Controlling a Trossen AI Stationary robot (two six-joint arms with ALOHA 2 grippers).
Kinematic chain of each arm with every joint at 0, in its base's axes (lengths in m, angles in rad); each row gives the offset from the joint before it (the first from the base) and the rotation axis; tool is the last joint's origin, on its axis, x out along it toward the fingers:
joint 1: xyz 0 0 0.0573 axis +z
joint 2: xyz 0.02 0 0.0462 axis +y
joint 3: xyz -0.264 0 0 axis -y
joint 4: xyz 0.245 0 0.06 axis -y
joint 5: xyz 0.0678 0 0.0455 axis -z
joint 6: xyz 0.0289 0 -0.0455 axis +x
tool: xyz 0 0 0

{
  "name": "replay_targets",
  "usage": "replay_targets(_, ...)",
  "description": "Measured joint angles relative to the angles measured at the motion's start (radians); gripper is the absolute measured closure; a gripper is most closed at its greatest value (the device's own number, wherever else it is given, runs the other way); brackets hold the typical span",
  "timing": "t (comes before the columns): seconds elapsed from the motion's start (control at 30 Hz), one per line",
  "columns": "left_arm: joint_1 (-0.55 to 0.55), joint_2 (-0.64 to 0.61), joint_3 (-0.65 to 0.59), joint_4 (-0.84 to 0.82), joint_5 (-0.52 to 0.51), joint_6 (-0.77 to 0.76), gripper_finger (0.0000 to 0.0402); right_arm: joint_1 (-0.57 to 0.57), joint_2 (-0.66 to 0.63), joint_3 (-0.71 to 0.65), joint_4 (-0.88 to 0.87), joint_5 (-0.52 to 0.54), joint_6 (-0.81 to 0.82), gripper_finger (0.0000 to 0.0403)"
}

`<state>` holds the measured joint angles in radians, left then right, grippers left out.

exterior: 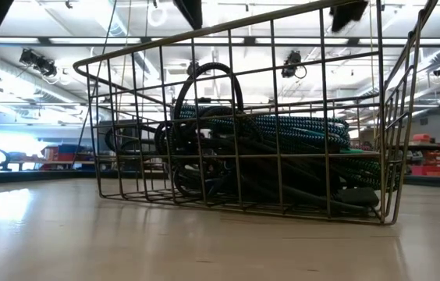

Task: Pick and place USB-C Cables
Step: Adjust the wire basket

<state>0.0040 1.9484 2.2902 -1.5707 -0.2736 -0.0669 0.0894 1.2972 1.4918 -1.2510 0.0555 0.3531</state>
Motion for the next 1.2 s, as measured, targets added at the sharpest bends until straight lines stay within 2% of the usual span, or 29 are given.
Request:
replay_targets(0.13,0.002,-0.001,0.0,0.0,-0.052,0.074,0.0207,0.007,0.094,0.0,-0.051,-0.003,-0.01,0.0208)
replay_targets(0.27,0.032,-0.023,-0.001,0.0,-0.139,0.13,0.0208,0.013,0.126,0.0,-0.021,-0.029,-0.012,0.0208)
replay_targets(0.57,0.212,-0.191,0.0,0.0,-0.275,0.175,0.0208,0.014,0.118,0.0,0.008,-0.033,0.063,0.0208)
replay_targets(0.73,0.334,-0.302,0.0,0.0,-0.27,0.111,0.0208,0.012,0.135,-0.008,0.057,-0.033,0.063,0.0208)
replay_targets(0.87,0.398,-0.383,0.0,-0.001,-0.194,0.064,0.0208,0.011,0.171,-0.024,0.084,-0.052,0.047,0.0205)
replay_targets(1.0,0.41,-0.434,0.0,-0.001,-0.149,0.052,0.0208,0.011,0.239,-0.037,0.096,-0.062,0.014,0.0192)
replay_targets(1.2,0.406,-0.456,0.0,0.0,-0.147,0.052,0.0208,-0.007,0.357,-0.039,0.124,-0.079,-0.063,0.0166)
